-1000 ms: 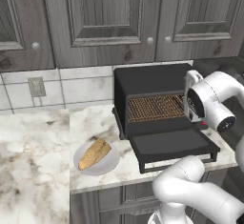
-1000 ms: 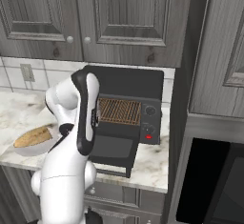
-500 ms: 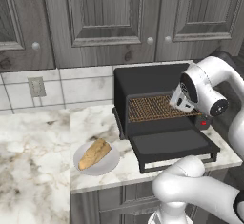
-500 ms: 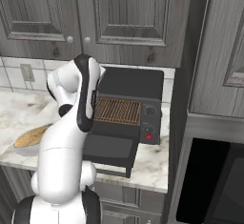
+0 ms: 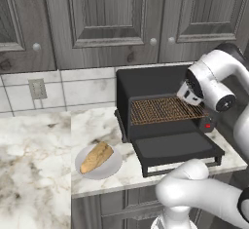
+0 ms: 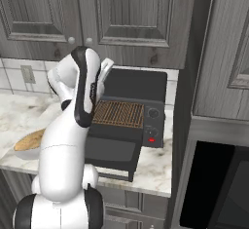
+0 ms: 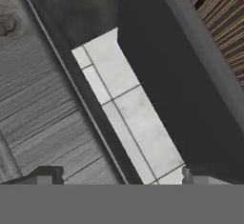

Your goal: Pull the toaster oven rack outwards. Pick up the baguette from the plate and place it on the toaster oven rack. Close the toaster oven door fully and set the temperature to the lowest setting.

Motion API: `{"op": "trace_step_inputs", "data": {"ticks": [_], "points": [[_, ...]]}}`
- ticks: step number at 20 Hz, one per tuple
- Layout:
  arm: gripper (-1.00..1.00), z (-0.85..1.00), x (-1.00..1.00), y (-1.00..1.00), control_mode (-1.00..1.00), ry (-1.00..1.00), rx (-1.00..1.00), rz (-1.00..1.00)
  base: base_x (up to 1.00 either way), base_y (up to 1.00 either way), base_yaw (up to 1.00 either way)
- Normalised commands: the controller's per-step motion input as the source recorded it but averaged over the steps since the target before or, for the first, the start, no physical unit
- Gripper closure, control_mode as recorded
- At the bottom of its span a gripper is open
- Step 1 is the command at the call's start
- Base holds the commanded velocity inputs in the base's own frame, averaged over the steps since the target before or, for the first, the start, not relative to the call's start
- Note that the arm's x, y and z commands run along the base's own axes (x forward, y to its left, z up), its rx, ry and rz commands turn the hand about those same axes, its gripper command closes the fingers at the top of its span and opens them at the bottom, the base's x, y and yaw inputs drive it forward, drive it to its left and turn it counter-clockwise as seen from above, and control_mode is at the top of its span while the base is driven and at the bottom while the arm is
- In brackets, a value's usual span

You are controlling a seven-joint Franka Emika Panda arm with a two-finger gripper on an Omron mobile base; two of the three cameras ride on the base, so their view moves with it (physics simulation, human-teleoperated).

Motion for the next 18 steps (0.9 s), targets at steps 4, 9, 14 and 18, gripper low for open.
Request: {"op": "trace_step_inputs", "data": {"ticks": [4,9,14,18], "points": [[-1.00,0.37,-0.29,-0.62,-1.00,-0.04,-0.30,-0.18,0.00,0.00,0.00],[-1.00,0.44,-0.54,-0.66,-1.00,-0.05,-0.29,-0.20,0.00,0.00,0.00],[-1.00,0.48,-0.72,-0.61,-1.00,-0.07,-0.27,-0.21,0.00,0.00,0.00],[-1.00,0.52,-0.72,-0.47,-1.00,-0.07,-0.28,-0.21,0.00,0.00,0.00]]}}
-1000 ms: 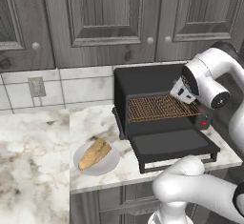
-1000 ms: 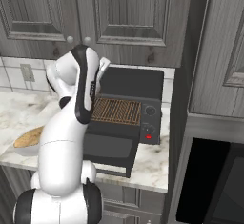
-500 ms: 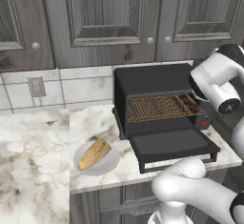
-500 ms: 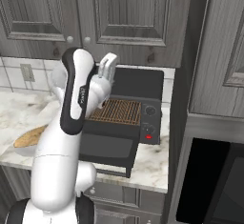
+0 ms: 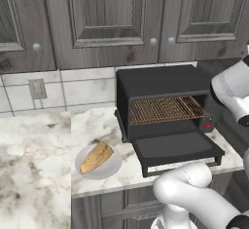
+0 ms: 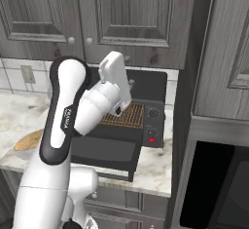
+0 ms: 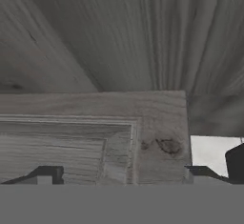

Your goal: Pull the toaster oven rack outwards. Pick up the baguette from the plate and place it on the toaster oven rack. Close the toaster oven door fully and set the temperature to the lowest setting.

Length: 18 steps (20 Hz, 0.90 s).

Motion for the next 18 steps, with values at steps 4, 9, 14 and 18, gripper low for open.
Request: {"op": "trace_step_inputs", "data": {"ticks": [4,9,14,18], "points": [[-1.00,0.82,-0.39,-0.01,-1.00,0.00,-0.20,-0.06,0.00,0.00,0.00],[-1.00,0.92,-0.51,0.21,-1.00,-0.08,-0.12,0.00,0.00,0.00,0.00],[-1.00,0.02,-0.24,0.01,-1.00,0.12,0.01,0.03,0.00,0.00,0.00],[-1.00,0.00,-0.28,0.01,-1.00,0.16,0.48,0.04,0.00,0.00,0.00]]}}
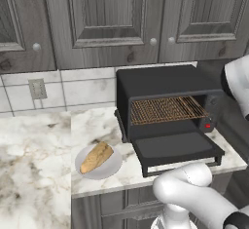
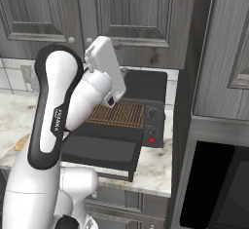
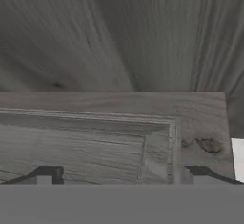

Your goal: Pull the toaster oven rack outwards. Pick up the baguette from the plate and place it on the toaster oven rack. Close the toaster oven door fully and set the temperature to the lowest setting.

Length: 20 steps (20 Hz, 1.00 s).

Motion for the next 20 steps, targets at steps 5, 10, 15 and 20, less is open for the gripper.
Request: {"op": "trace_step_inputs", "data": {"ticks": [5,10,15,20], "points": [[-1.00,0.10,-0.01,0.02,-1.00,0.35,0.85,0.00,0.00,0.00,0.00],[-1.00,0.00,0.00,0.14,-1.00,0.55,0.93,-0.08,0.00,0.00,0.00],[-1.00,0.19,0.00,0.09,-1.00,0.64,0.68,-0.24,0.00,0.00,0.00],[-1.00,0.83,-0.18,0.01,-1.00,0.46,0.63,-0.21,0.00,0.00,0.00]]}}
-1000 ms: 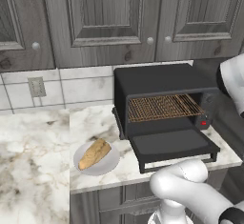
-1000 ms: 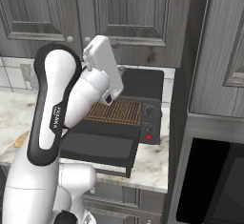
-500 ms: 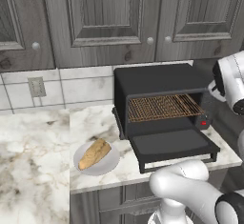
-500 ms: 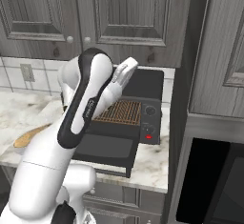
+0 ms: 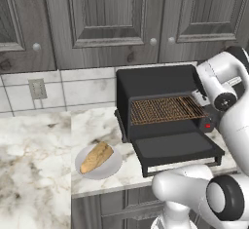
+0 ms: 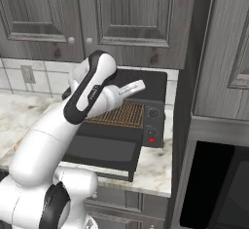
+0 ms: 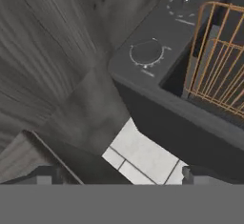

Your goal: Pull the toaster oven rack outwards. Pick up the baguette from the plate and place it on the toaster oven rack. Close the toaster oven door fully and set the temperature to the lowest setting.

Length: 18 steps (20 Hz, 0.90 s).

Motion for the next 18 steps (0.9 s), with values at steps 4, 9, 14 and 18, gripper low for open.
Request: {"op": "trace_step_inputs", "data": {"ticks": [4,9,14,18], "points": [[-1.00,1.00,-0.15,-0.05,-1.00,0.15,0.20,-0.13,0.00,0.00,0.00],[-1.00,1.00,-0.43,-0.03,-1.00,0.00,0.00,-0.14,0.00,0.00,0.00],[-1.00,0.78,-0.74,0.00,-1.00,0.03,0.30,-0.11,0.00,0.00,0.00],[-1.00,0.34,-0.72,0.03,-1.00,0.18,0.69,-0.08,0.00,0.00,0.00]]}}
